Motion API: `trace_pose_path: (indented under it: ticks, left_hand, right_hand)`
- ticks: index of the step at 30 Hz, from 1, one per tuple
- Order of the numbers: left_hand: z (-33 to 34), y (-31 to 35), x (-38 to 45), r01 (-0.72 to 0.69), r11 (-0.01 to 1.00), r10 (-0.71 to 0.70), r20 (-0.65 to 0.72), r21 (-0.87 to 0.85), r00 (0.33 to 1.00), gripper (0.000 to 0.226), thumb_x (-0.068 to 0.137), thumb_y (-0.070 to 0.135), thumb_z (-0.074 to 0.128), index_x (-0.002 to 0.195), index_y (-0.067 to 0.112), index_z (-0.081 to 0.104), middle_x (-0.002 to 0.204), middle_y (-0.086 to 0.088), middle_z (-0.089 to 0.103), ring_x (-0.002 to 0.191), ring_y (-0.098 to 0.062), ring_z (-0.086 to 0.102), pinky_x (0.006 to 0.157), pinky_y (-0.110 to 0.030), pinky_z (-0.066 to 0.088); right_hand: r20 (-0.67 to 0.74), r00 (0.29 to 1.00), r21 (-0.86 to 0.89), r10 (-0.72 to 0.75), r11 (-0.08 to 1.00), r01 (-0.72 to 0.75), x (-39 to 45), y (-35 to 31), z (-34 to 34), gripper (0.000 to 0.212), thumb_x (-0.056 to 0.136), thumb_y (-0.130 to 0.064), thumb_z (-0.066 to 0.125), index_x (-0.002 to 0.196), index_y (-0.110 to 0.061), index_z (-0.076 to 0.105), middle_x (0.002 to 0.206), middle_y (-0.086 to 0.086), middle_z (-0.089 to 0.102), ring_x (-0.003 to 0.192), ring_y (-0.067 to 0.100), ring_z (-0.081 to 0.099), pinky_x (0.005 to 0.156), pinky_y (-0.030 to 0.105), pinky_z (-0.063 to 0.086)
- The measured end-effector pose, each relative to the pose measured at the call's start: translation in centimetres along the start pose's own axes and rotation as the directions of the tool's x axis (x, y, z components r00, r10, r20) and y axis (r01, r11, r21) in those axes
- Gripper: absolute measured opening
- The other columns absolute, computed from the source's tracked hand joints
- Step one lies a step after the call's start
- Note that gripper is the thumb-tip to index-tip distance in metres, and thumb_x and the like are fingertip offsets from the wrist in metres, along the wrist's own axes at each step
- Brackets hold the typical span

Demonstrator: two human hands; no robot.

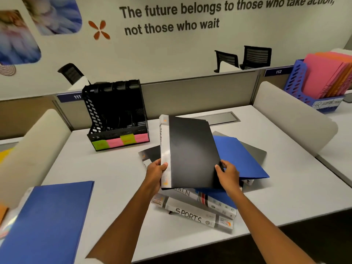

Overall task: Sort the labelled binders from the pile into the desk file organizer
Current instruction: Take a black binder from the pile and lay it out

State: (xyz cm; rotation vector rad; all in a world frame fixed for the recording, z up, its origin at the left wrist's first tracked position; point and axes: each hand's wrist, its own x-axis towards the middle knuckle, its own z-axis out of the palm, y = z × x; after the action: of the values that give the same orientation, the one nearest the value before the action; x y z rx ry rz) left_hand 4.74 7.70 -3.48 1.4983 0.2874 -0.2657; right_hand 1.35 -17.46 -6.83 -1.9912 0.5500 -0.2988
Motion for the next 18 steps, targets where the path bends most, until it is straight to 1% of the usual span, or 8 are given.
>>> trace_pose_path:
  ticks: [4, 7, 10, 12, 14, 16, 18]
  left_hand:
    - [-6.4, 0.0, -1.8, -0.023, 1.000, 0.023, -0.059, -0.006, 0.998, 0.031, 0.099, 0.015, 0.051, 0.130, 0.012, 0.055, 0.120, -0.012, 0.066, 0.094, -0.036, 0.067, 0.078, -0.047, 0.058]
    - [-11.4, -0.7, -3.3, -0.033, 0.999, 0.032, -0.111, -0.012, 0.993, 0.031, 0.099, 0.016, 0.051, 0.129, 0.012, 0.055, 0.120, -0.012, 0.065, 0.096, -0.038, 0.067, 0.079, -0.048, 0.058]
    - [-16.2, -1.6, -4.7, -0.019, 0.999, 0.012, -0.144, -0.051, 0.989, 0.032, 0.098, 0.012, 0.050, 0.130, 0.011, 0.055, 0.121, -0.014, 0.066, 0.096, -0.038, 0.067, 0.078, -0.048, 0.057]
    - [-19.1, -2.1, -5.5, -0.009, 0.996, -0.006, -0.175, -0.087, 0.985, 0.032, 0.098, 0.010, 0.049, 0.129, 0.011, 0.056, 0.117, -0.014, 0.067, 0.089, -0.034, 0.068, 0.071, -0.041, 0.057]
    - [-21.9, -2.8, -6.4, -0.010, 0.995, -0.011, -0.206, -0.099, 0.978, 0.032, 0.098, 0.009, 0.049, 0.128, 0.009, 0.057, 0.109, -0.012, 0.069, 0.081, -0.030, 0.069, 0.063, -0.036, 0.056]
    - [-24.3, -3.7, -7.3, -0.010, 0.994, -0.015, -0.232, -0.109, 0.973, 0.032, 0.097, 0.007, 0.049, 0.127, 0.008, 0.059, 0.106, -0.012, 0.070, 0.079, -0.030, 0.069, 0.063, -0.036, 0.057]
    - [-26.2, -4.7, -8.0, -0.004, 0.993, -0.027, -0.252, -0.122, 0.967, 0.032, 0.096, 0.005, 0.049, 0.127, 0.006, 0.059, 0.107, -0.015, 0.069, 0.080, -0.032, 0.068, 0.067, -0.038, 0.056]
  right_hand:
    - [0.058, 0.998, 0.002, -0.012, 1.000, 0.011, -3.5, -2.4, 4.4, 0.043, 0.094, -0.018, 0.059, 0.135, -0.007, 0.053, 0.135, 0.012, 0.057, 0.123, 0.028, 0.054, 0.105, 0.040, 0.043]
    - [0.112, 0.993, 0.017, -0.041, 0.999, 0.039, -6.7, -3.8, 8.0, 0.048, 0.093, -0.015, 0.060, 0.139, -0.008, 0.048, 0.138, 0.011, 0.054, 0.125, 0.027, 0.051, 0.106, 0.037, 0.041]
    - [0.164, 0.985, -0.018, -0.060, 0.998, 0.064, -9.7, -5.0, 11.6, 0.051, 0.092, -0.011, 0.060, 0.141, -0.010, 0.044, 0.133, 0.011, 0.054, 0.124, 0.029, 0.049, 0.104, 0.038, 0.039]
    - [0.200, 0.977, -0.025, -0.074, 0.996, 0.080, -11.7, -5.6, 13.6, 0.054, 0.092, -0.011, 0.059, 0.143, -0.012, 0.041, 0.131, 0.011, 0.052, 0.122, 0.028, 0.048, 0.102, 0.037, 0.039]
    - [0.231, 0.969, -0.013, -0.088, 0.995, 0.094, -13.6, -6.2, 15.6, 0.056, 0.091, -0.009, 0.061, 0.143, -0.013, 0.041, 0.132, 0.010, 0.051, 0.122, 0.026, 0.048, 0.103, 0.035, 0.038]
    - [0.257, 0.962, -0.013, -0.097, 0.994, 0.104, -15.5, -6.6, 17.3, 0.057, 0.089, -0.007, 0.062, 0.142, -0.014, 0.042, 0.130, 0.009, 0.053, 0.121, 0.025, 0.049, 0.105, 0.035, 0.039]
    - [0.277, 0.956, -0.022, -0.097, 0.994, 0.107, -17.1, -6.6, 18.7, 0.058, 0.088, -0.005, 0.062, 0.141, -0.018, 0.043, 0.128, 0.008, 0.054, 0.120, 0.025, 0.050, 0.104, 0.036, 0.039]
